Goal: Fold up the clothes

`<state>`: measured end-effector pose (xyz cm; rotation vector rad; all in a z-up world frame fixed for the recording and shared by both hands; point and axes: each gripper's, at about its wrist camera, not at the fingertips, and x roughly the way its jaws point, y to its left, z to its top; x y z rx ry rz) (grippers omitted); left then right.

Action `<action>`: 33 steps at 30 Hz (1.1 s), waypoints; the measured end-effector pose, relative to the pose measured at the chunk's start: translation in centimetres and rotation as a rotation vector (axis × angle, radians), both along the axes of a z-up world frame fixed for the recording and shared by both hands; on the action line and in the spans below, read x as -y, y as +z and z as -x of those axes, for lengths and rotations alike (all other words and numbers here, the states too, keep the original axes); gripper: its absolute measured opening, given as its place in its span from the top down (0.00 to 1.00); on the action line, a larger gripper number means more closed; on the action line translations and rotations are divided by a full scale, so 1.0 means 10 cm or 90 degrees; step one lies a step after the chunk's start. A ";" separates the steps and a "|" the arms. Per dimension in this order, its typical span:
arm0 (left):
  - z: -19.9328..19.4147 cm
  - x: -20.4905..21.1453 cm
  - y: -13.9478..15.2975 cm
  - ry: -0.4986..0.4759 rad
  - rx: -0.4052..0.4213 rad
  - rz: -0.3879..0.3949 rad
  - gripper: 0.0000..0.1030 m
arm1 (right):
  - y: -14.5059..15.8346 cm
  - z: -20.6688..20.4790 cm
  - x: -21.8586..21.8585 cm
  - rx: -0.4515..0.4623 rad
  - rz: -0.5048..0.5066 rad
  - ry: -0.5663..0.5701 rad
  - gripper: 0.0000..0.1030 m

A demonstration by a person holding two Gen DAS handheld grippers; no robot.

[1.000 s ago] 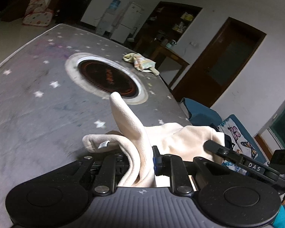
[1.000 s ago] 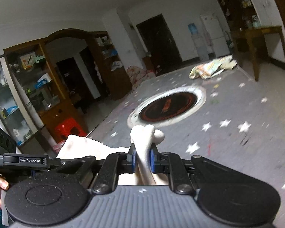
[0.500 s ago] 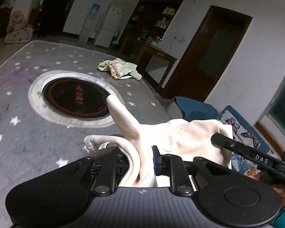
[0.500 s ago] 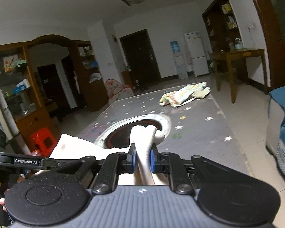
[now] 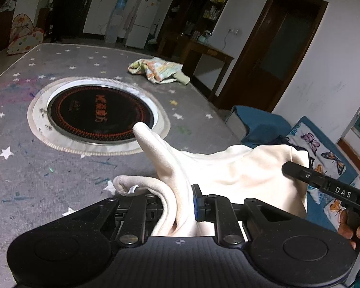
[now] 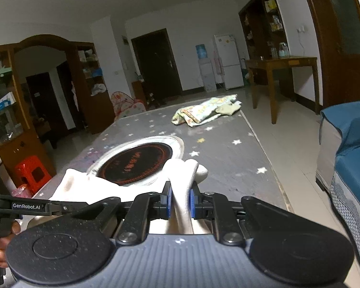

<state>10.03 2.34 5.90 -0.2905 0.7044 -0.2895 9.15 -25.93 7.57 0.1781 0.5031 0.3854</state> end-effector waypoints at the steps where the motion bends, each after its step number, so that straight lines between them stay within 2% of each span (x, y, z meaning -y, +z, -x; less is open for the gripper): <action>1: -0.01 0.00 -0.02 -0.001 -0.001 -0.003 0.81 | -0.02 -0.02 0.00 -0.003 0.000 -0.001 0.88; 6: -0.03 -0.01 -0.13 -0.002 -0.020 -0.010 0.79 | -0.19 -0.08 0.01 -0.024 0.013 -0.013 0.88; 11: -0.04 -0.06 -0.25 0.013 -0.043 -0.027 0.68 | -0.33 -0.19 0.02 -0.052 0.033 -0.025 0.86; 14: -0.02 -0.10 -0.28 0.027 -0.043 -0.047 0.56 | -0.39 -0.24 0.03 -0.062 0.044 -0.041 0.82; 17: 0.02 -0.17 -0.30 0.042 -0.040 -0.065 0.55 | -0.38 -0.26 0.05 -0.054 0.052 -0.055 0.79; 23: 0.14 -0.25 -0.24 0.051 -0.022 -0.068 0.54 | -0.37 -0.31 -0.15 -0.046 0.065 -0.014 0.70; 27: 0.21 -0.22 -0.23 0.038 -0.011 -0.089 0.54 | -0.44 -0.38 -0.39 -0.055 0.073 0.013 0.60; 30: 0.22 -0.22 -0.27 0.034 -0.019 -0.098 0.54 | -0.54 -0.46 -0.51 -0.071 0.089 0.017 0.57; 33: 0.22 -0.23 -0.31 0.035 -0.025 -0.103 0.53 | -0.63 -0.50 -0.62 -0.078 0.109 0.022 0.47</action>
